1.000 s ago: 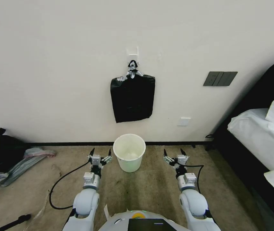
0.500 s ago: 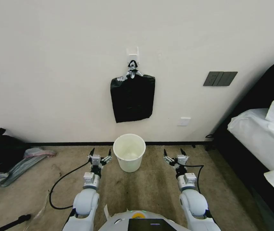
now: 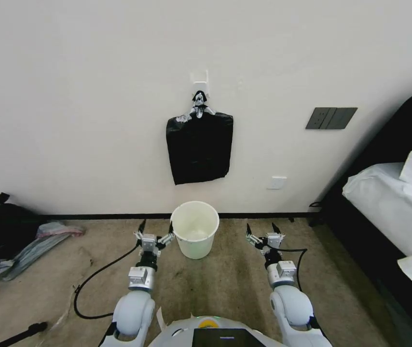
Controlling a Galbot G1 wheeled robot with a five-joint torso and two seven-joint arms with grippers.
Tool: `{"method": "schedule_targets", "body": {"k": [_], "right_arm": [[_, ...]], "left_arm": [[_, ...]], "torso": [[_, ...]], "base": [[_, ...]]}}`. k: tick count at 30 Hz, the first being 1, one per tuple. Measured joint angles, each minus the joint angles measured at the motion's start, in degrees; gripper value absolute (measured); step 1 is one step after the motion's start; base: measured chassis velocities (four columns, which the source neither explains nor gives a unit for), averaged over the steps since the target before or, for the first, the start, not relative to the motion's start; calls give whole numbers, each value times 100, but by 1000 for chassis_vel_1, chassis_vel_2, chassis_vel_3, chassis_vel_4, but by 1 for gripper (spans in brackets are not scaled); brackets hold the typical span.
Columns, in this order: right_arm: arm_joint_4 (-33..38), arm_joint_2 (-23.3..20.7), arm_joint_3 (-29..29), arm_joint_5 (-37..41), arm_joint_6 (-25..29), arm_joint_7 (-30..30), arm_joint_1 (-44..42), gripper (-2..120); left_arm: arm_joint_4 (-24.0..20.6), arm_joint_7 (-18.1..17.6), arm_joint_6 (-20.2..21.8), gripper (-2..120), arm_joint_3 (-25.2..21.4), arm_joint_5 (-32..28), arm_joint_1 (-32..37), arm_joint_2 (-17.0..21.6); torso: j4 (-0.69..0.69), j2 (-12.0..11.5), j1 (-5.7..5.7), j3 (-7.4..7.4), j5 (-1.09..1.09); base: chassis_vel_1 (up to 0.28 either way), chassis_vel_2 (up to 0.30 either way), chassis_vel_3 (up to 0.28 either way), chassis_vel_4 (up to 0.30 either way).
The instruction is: Place a trash bag onto the trash bin.
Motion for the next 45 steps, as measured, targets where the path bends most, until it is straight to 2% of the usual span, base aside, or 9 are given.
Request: {"method": "schedule_targets", "body": {"k": [2,4,6,9,25,29,32,35,45], "right_arm": [[507,-132,-183,-1,566,392,-377,100],[739,-196,-253,-1,826,580,-562,100],[1117,-295,-395,-4,1253,882,-844,100],[1382,-467,-511,60,1459,1093,-995,100],[1309,-965,-841,1058,879,996,-499,100],[1187,-1117,-1055,1894,574,801,-34,100],[984,-1298,-1548,3645,-165,594,1268,100],[881,-1312,-1779,4471,-435,643,1874,100],[-199,-822,-2368,7169,-984,1102,4240,100]], "left_arm": [[-528,-220,-354,100,255,58,318,120],[-557,-247,-384,100,273,63,351,123],[-578,-267,-406,100,247,73,361,133],[-561,-280,-411,100,182,80,351,136],[-642,-156,-579,100,-116,-40,486,176],[-667,-132,-611,100,-237,-61,549,226],[-691,-117,-676,100,-435,-118,675,217],[-668,-111,-697,100,-489,-118,698,203],[-545,-75,-753,100,-575,-99,737,93]], "torso": [[2,1,0,0,9],[-2,1,0,0,-6],[-2,1,0,0,5],[-2,1,-1,-1,-4],[-1,0,0,0,1],[-2,0,0,0,1],[-2,0,0,0,0],[0,0,0,1,0],[1,0,0,1,0]], "base": [[0,0,0,0],[0,0,0,0],[0,0,0,0],[0,0,0,0],[0,0,0,0],[0,0,0,0],[0,0,0,0],[0,0,0,0],[0,0,0,0]]}}
